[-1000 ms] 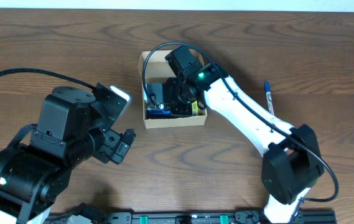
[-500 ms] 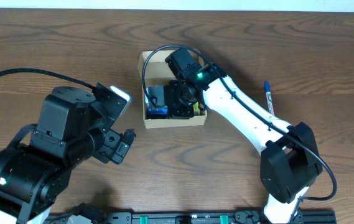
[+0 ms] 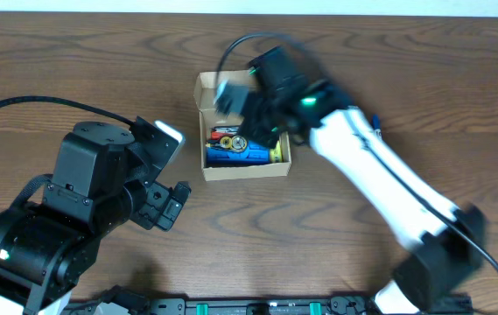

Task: Pack container
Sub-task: 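Carry the black marker into the box and release it, then grasp the blue marker with the right gripper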

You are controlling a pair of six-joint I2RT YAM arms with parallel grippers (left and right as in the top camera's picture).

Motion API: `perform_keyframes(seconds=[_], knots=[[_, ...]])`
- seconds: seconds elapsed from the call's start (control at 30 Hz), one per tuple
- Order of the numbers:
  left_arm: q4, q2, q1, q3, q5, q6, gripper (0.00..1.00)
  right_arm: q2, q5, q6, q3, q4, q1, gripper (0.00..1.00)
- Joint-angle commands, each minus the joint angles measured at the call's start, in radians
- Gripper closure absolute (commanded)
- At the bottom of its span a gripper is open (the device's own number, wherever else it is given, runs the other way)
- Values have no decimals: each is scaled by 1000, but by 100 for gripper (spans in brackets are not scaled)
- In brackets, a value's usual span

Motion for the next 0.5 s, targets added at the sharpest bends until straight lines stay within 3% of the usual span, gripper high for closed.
perform_keyframes(seconds=[0.0,0.07,0.2,0.3,0.47], knots=[[-3,0,4,0,11,10,5,-114,180,208,35,16,-91,44],[-3,0,4,0,11,10,5,-140,237,289,35,10,-150,43],[-3,0,4,0,11,10,5,-154,274,460,33,-62,-307,32],[-3,0,4,0,11,10,5,-145,267,512,5,-110,-420,1],[-3,0,4,0,11,10,5,-111,263,550,-103,-105,-563,1]])
